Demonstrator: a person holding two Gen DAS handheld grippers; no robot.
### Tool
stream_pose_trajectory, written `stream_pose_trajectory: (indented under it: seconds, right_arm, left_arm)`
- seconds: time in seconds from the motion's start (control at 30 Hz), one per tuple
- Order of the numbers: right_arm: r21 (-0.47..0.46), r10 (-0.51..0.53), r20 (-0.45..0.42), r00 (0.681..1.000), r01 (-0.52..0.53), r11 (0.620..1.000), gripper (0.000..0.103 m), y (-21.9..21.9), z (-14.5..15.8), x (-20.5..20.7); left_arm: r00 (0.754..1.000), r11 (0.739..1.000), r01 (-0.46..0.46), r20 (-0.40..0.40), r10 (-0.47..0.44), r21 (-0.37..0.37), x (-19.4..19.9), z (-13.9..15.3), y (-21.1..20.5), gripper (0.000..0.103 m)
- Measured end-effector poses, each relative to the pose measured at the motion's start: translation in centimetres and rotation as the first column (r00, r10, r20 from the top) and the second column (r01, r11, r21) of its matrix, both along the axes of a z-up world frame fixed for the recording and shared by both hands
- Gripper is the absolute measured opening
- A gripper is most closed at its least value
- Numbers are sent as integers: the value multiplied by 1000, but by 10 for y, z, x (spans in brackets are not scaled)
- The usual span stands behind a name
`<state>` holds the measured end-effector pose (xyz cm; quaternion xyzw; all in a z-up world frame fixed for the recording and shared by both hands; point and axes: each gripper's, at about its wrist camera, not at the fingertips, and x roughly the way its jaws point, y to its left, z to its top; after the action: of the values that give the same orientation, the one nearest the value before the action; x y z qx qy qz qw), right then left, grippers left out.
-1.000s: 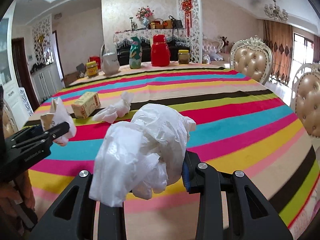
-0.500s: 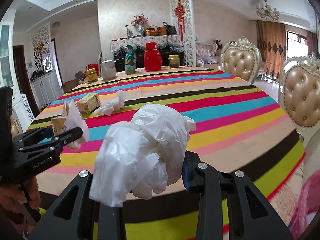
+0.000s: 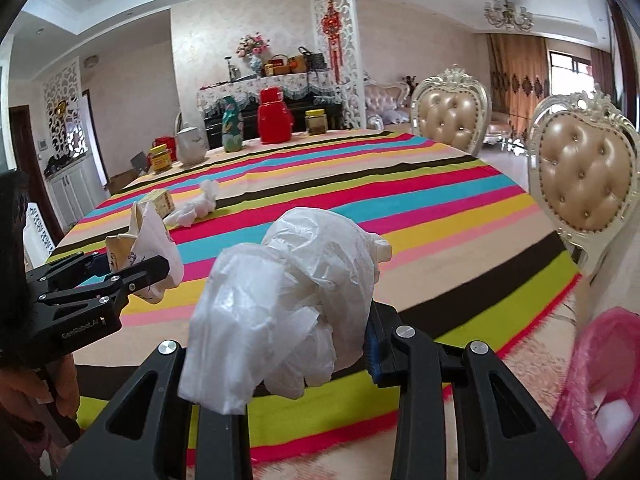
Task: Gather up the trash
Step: 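Carry the plastic bag and paper cup toward the pink bin with both grippers, then open the right gripper over the bin while the left releases the paper cup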
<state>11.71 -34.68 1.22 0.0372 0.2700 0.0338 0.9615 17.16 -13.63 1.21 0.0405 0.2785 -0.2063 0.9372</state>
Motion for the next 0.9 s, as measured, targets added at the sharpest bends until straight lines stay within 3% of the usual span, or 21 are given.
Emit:
stream_pose_trajectory:
  seconds: [0.3,0.5,0.7,0.9]
  right_arm:
    - [5,-83,11,997,83,997,32,-39,-3,-17]
    - [-11,-161,18,987,161,987,32,-71,-2,-36]
    - [-22,-297,31,954,298,954,32,-118,3,-67]
    - [-32,-461,23,887,461,887,32,-176,2,-106]
  left_arm:
    - [993,992,122,-1,-122,15,-8,1,-45,50]
    - [968,968,251,-11,-250,28,-20,-2,-92,50]
    - [919,918,394,-11,-394,30,-36,-3,-148,50]
    - [851,851,526,0,-526,14,-56,-3,-213,50]
